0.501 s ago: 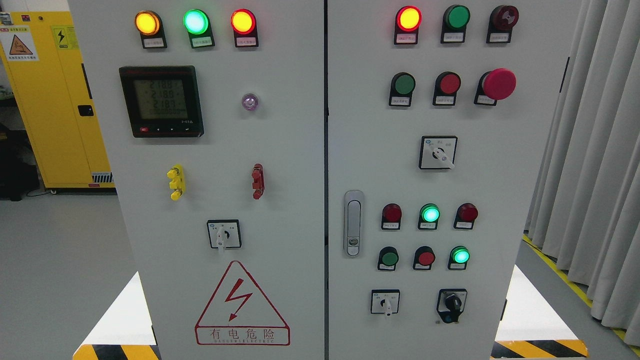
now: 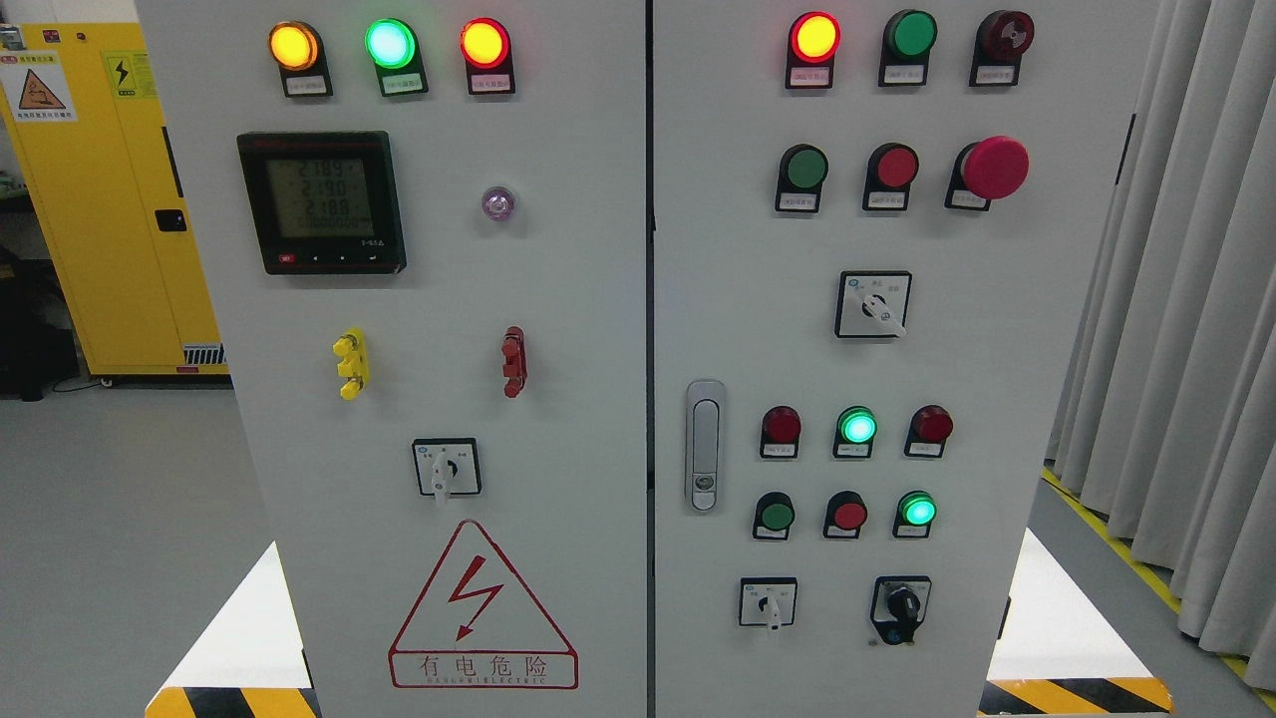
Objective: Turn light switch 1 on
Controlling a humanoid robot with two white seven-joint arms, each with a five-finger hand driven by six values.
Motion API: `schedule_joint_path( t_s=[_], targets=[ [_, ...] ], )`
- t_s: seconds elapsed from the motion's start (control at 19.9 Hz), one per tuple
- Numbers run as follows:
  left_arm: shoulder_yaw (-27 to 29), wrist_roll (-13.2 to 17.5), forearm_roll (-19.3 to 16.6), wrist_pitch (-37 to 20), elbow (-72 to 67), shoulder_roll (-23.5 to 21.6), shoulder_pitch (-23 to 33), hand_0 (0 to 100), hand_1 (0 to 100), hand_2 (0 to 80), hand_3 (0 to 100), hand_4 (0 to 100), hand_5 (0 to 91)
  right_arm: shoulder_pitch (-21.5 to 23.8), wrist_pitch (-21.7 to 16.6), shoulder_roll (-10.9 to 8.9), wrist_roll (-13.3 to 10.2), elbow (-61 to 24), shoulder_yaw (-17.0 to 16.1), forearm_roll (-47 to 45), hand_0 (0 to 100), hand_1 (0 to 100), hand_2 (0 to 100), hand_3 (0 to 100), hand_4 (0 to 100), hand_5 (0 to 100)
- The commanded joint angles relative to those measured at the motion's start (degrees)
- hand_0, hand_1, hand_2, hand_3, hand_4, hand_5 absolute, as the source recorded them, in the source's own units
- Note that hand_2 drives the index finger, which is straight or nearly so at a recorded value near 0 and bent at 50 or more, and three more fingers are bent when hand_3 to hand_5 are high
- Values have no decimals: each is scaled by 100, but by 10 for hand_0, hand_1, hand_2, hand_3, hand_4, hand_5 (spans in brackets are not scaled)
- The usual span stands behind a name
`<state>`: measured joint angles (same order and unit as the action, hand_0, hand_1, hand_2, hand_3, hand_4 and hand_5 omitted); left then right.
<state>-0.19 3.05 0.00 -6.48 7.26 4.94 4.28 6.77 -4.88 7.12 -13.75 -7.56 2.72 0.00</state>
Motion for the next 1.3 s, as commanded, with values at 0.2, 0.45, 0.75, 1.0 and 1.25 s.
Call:
schedule_joint_path(
  t_s=[0.2, 0.45, 0.75, 1.0, 1.25],
  targets=[
    [194, -427, 35, -572, 2575, -168, 810, 112, 214, 0, 50, 148, 0, 0, 5, 0, 4, 0, 0, -167, 0, 500, 40, 0, 0, 0],
    [483, -604, 9, -820, 4858, -397, 1347, 156, 275, 29, 124, 255, 25, 0, 5, 0, 4, 0, 0, -167, 0, 500, 40, 0, 0, 0],
    [502, -595, -387, -487, 7697, -582, 1672, 204, 353, 145, 225, 371, 129, 0, 5, 0, 4, 0, 0, -167, 0, 500, 40, 0, 0, 0],
    [441, -621, -387, -214, 9159, -687, 1831, 220, 405, 229, 277, 459, 271, 0, 5, 0, 4, 0, 0, -167, 0, 500, 40, 0, 0, 0],
    [432, -638, -360, -38, 10074, -661, 1831, 231, 483, 315, 324, 554, 397, 0, 5, 0, 4, 0, 0, -167, 0, 500, 40, 0, 0, 0]
  ],
)
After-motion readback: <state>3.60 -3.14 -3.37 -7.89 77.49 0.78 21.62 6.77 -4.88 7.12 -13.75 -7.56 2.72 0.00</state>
